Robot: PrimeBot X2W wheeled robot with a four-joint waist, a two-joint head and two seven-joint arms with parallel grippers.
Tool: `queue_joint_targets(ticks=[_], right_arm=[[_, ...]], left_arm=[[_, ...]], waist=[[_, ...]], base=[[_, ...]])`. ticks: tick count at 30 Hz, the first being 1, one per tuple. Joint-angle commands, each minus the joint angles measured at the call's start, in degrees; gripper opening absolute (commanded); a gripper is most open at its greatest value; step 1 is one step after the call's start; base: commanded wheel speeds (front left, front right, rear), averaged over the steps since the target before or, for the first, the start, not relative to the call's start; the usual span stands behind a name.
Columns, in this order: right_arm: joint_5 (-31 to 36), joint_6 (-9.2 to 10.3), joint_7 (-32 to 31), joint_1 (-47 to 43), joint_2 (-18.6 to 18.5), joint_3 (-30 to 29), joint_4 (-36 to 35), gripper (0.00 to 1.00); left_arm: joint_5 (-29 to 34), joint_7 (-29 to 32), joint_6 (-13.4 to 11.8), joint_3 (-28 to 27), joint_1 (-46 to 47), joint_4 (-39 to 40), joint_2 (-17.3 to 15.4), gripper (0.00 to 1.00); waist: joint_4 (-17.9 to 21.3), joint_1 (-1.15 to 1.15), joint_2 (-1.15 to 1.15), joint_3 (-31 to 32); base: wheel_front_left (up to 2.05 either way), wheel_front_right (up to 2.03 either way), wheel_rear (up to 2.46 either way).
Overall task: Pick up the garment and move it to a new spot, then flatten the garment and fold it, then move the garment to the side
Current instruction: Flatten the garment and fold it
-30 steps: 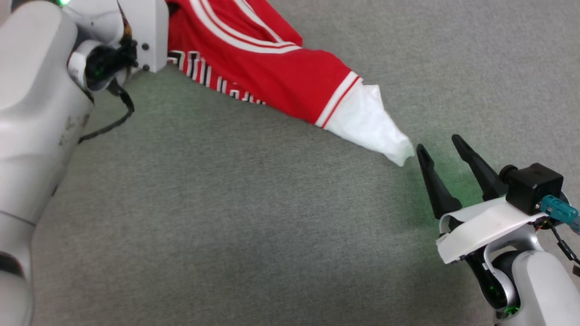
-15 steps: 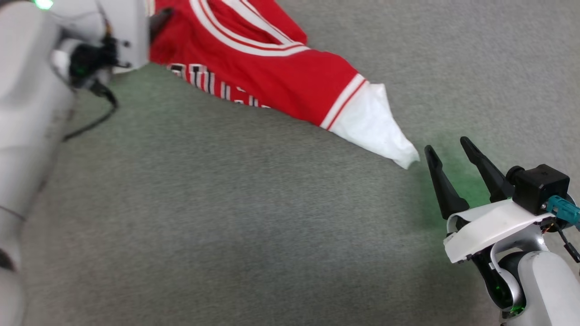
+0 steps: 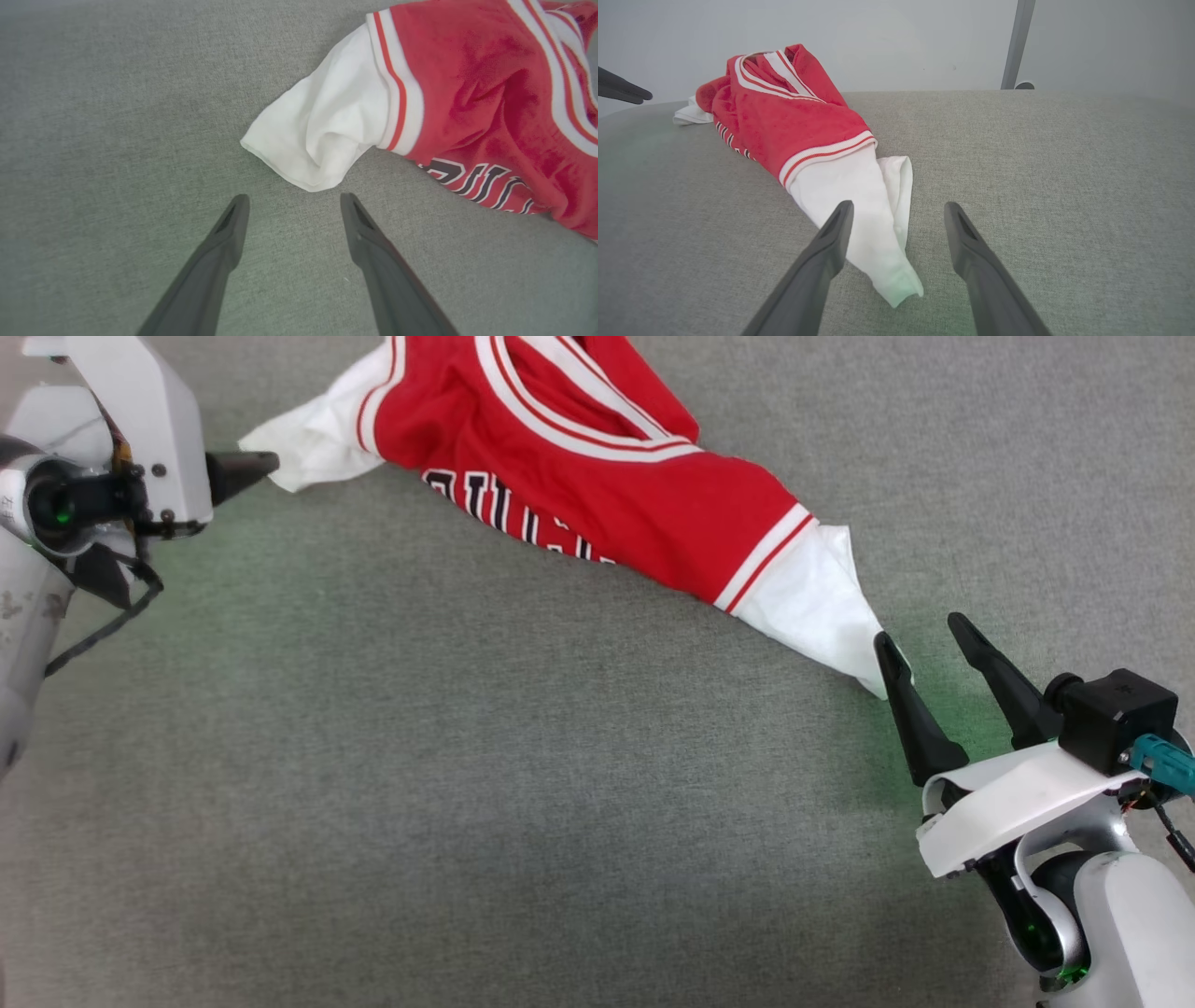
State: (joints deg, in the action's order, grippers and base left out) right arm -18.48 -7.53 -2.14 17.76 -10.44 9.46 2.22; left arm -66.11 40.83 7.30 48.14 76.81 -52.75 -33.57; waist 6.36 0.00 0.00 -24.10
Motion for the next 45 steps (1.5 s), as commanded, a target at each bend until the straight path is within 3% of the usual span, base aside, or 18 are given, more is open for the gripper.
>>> queue_joint_targets(ticks=[1,17,18,19,20,21,22,23,35,45], right_arm=[[0.50,0.08,-0.20,-0.25,-0.30,-0.28,-0.27,1.00],[0.87,0.08,-0.64,0.09,0.09,-0.60,-1.49,1.00],[0.82,0.08,-0.64,0.14,0.11,-0.58,-1.52,1.00],[0.85,0.08,-0.69,0.20,0.11,-0.60,-1.56,1.00],[0.92,0.08,-0.73,0.22,0.13,-0.64,-1.58,1.00],[1.00,0.08,-0.78,0.21,0.13,-0.68,-1.60,1.00],[1.04,0.08,-0.81,0.17,0.16,-0.70,-1.61,1.00],[1.10,0.08,-0.80,0.11,0.17,-0.72,-1.62,1.00],[1.17,0.08,-1.07,-1.70,-0.03,-1.57,-1.01,1.00],[0.67,0.08,-2.26,-3.37,-0.70,-2.13,-1.54,1.00]], left_arm=[[-0.46,0.27,-0.20,-0.24,-0.57,0.03,0.19,1.00],[-0.97,-1.88,-0.65,-0.68,-0.95,-1.56,0.85,1.00],[-0.97,-2.05,-0.58,-0.69,-0.95,-1.66,0.92,0.96],[-1.05,-2.05,-0.51,-0.66,-1.02,-1.81,1.04,0.64],[-1.13,-1.90,-0.46,-0.55,-1.09,-1.87,1.14,0.44],[-1.17,-2.17,-0.38,-0.54,-1.11,-1.88,1.18,0.29],[-1.24,-2.44,-0.31,-0.58,-1.16,-1.92,1.24,0.07],[-1.39,-2.50,-0.30,-0.65,-1.26,-2.01,1.30,0.00],[-2.71,-4.24,0.22,-1.00,-2.37,-0.77,0.43,0.00],[-3.72,-5.03,0.29,-0.18,-9.09,6.81,-8.75,0.00]], waist=[[0.68,0.00,0.00,-0.95],[2.62,0.00,0.00,-3.43],[2.65,0.00,0.00,-3.44],[2.65,0.00,0.00,-3.43],[2.64,0.00,0.00,-3.39],[2.61,0.00,0.00,-3.34],[2.60,0.00,0.00,-3.26],[2.58,0.00,0.00,-3.18],[-0.43,0.00,0.00,0.17],[-3.94,0.00,0.00,3.65]], base=[[0.00,0.00,0.00],[0.00,0.00,0.00],[0.00,0.00,0.00],[0.00,0.00,0.00],[0.00,0.00,0.00],[0.00,0.00,0.00],[0.00,0.00,0.00],[0.00,0.00,0.00],[0.00,0.00,0.00],[0.00,0.00,0.00]])
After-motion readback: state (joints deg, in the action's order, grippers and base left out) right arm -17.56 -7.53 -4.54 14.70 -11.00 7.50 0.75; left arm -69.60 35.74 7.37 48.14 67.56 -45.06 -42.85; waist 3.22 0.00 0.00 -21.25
